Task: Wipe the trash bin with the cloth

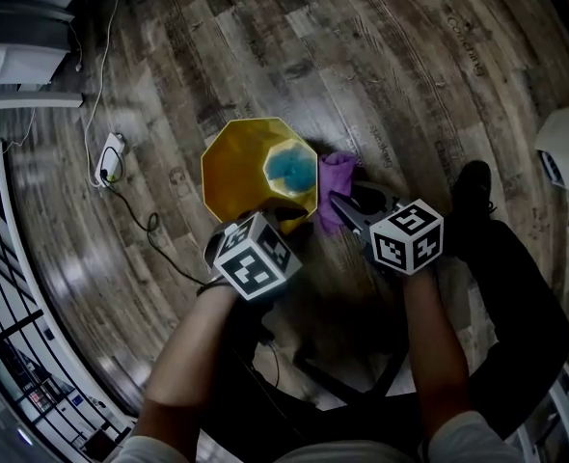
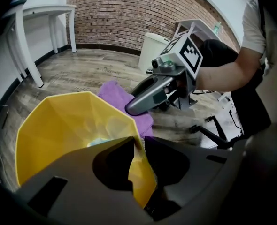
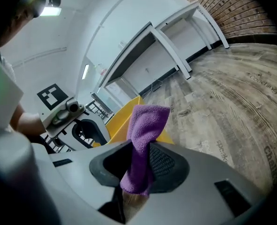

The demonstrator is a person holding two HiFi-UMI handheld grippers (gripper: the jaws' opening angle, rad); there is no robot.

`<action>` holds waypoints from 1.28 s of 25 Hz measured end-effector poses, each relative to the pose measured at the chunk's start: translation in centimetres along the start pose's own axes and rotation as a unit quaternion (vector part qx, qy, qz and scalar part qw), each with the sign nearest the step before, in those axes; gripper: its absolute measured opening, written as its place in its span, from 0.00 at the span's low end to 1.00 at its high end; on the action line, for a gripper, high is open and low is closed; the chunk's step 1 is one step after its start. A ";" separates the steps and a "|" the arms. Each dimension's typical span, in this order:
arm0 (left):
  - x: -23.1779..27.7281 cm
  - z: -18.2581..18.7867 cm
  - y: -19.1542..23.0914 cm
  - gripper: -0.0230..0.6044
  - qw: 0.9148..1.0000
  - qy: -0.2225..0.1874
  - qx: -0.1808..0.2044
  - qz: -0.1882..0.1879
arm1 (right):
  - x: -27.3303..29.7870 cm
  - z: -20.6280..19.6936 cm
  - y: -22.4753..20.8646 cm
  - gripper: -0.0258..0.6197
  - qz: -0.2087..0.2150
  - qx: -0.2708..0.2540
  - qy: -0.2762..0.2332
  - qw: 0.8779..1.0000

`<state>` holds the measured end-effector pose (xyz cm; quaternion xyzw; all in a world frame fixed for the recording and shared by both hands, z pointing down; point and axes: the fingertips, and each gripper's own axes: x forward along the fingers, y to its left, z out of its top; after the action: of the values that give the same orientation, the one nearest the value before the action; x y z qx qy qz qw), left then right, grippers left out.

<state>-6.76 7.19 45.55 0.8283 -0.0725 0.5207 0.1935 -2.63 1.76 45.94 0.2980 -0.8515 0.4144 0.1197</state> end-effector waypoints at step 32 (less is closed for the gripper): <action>0.0 0.1 -0.5 0.16 1.000 -0.025 -0.003 -0.002 | 10.1 -9.2 -11.1 0.20 -0.093 0.007 0.167 0.982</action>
<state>-6.52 7.60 45.36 0.8405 -0.0776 0.4994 0.1950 -4.31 -0.50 63.35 0.3030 -0.7854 0.4514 0.2960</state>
